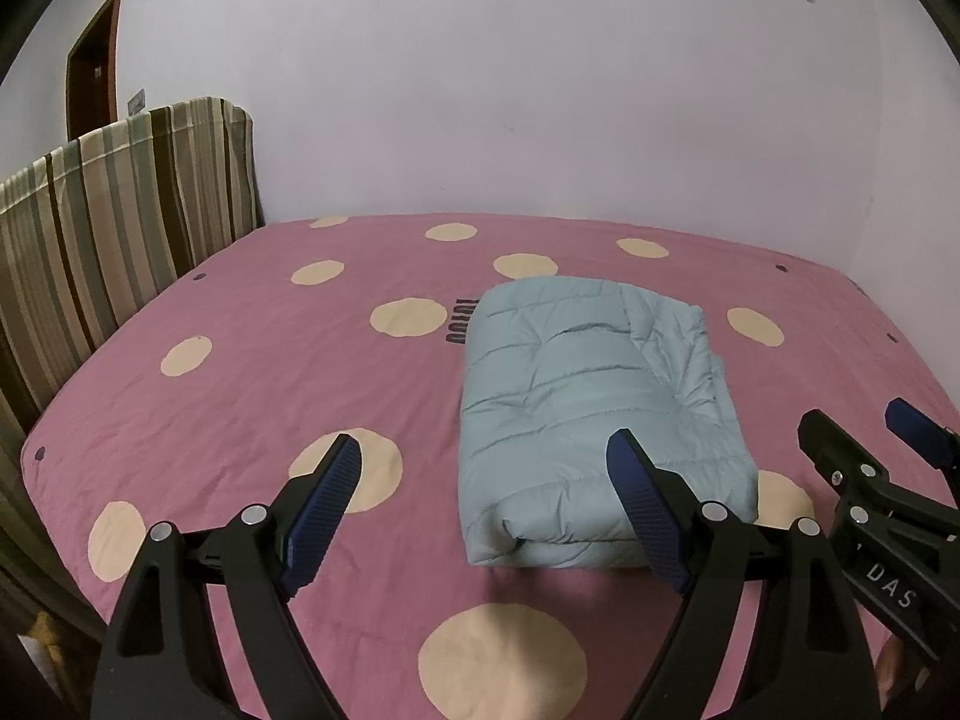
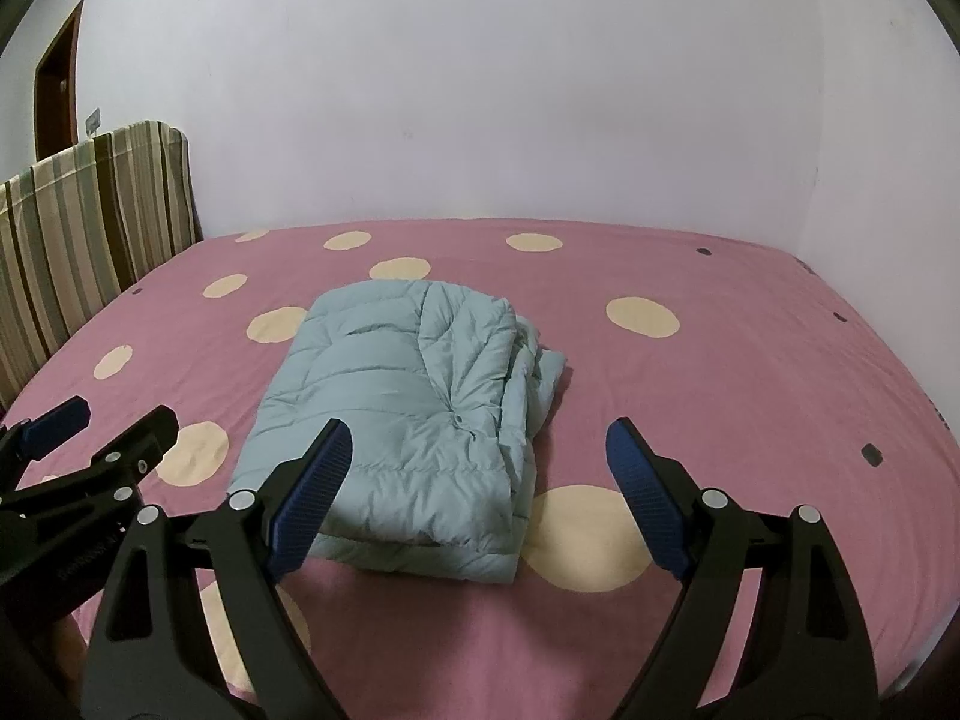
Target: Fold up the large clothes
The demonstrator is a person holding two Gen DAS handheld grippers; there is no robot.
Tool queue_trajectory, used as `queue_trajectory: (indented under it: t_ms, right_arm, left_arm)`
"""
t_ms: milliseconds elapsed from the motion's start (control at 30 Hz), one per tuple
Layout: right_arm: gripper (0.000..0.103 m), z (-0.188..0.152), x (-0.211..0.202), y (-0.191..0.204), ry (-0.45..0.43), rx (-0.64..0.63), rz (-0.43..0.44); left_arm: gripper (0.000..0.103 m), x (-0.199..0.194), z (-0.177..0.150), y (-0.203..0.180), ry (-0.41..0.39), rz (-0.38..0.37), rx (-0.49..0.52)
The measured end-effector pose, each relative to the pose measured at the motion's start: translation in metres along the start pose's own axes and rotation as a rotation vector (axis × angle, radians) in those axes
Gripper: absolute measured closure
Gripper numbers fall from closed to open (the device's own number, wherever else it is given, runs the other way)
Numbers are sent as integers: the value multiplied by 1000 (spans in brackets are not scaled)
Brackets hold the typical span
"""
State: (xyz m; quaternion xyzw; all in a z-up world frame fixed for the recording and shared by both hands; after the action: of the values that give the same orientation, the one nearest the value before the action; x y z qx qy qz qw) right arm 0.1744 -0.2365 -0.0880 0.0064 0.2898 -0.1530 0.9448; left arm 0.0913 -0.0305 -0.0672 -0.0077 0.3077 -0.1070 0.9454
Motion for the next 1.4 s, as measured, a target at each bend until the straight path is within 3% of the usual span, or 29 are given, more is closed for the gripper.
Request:
queue_trajectory:
  t_ms: [1400]
  right_arm:
    - [16, -6, 0, 0, 4, -7, 4]
  left_arm:
    - [19, 3, -5, 1, 33, -1, -15]
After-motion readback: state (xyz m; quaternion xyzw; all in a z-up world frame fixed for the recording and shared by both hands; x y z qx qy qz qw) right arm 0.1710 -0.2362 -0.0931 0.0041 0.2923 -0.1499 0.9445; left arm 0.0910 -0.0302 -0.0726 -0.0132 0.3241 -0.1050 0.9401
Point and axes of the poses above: each gripper's, at about its wrist camera, not at the fingertips, and x roughly the way its jaws point, y to its left, z to its top, the point moved 7 cm from there along x, roughly the way its jaws point, and after that the axes turned 10 degrees about -z, right-handed, at the moved point
